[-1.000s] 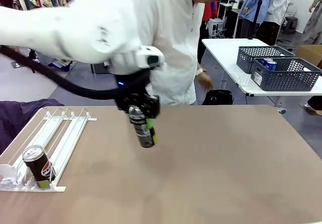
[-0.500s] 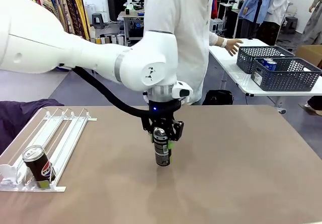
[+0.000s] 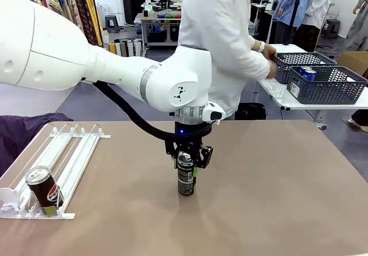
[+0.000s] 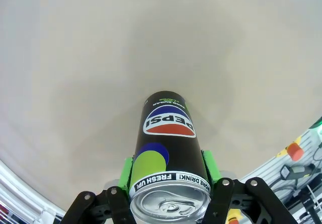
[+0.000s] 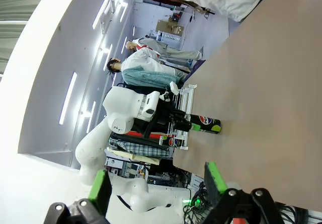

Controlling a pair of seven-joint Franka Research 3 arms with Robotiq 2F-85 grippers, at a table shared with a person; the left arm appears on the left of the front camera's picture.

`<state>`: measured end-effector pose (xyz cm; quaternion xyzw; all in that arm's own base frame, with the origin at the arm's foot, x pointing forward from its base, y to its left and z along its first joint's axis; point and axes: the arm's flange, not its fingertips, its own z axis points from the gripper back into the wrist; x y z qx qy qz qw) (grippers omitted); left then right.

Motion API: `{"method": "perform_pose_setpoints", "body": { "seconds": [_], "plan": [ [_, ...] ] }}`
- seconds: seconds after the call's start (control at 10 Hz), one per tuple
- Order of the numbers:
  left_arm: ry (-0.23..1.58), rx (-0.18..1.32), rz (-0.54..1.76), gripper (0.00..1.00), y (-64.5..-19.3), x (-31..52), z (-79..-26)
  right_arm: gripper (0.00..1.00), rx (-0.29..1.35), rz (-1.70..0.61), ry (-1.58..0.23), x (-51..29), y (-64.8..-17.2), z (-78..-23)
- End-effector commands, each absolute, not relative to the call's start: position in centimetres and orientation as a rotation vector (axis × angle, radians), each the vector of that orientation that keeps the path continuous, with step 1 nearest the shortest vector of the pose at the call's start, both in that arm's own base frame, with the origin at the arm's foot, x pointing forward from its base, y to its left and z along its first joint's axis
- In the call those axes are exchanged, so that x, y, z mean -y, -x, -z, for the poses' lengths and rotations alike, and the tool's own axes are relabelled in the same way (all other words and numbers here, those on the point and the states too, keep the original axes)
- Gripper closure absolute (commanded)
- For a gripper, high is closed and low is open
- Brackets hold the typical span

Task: Retrieve and store the cans from the dispenser.
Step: Pick up one can from the Automatic Can Dispenser and place it in the middle of the table.

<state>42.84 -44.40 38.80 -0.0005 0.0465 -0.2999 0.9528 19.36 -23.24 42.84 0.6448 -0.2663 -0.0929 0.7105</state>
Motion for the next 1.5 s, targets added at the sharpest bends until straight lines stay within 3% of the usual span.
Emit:
{"method": "perform_pose_setpoints", "body": {
  "seconds": [0.0, 0.4, 0.6, 0.8, 1.1, 1.4],
  "plan": [
    [-0.044, -0.069, 0.576, 0.00, -43.0, 44.5, -39.5, 0.00, 0.624, 0.193, -1.439, 23.1, -19.6, -43.2],
    [-0.021, -0.005, 0.566, 0.00, -42.4, 43.7, -41.3, 0.00, 0.624, 0.193, -1.439, 23.1, -19.6, -43.2],
    [0.064, 0.047, 0.546, 0.00, -41.2, 41.3, -45.4, 0.00, 0.624, 0.193, -1.439, 23.1, -19.6, -43.2],
    [0.164, -0.025, 0.562, 0.00, -40.0, 36.9, -50.3, 0.00, 0.624, 0.193, -1.439, 23.1, -19.6, -43.2],
    [0.517, 0.085, 0.538, 0.00, -36.3, 22.6, -58.9, 0.00, 0.624, 0.193, -1.439, 23.1, -19.6, -43.2],
    [0.902, 0.229, 0.305, 0.00, -33.4, 3.4, -60.6, 0.00, 0.624, 0.193, -1.439, 23.1, -19.6, -43.2]
  ]
}}
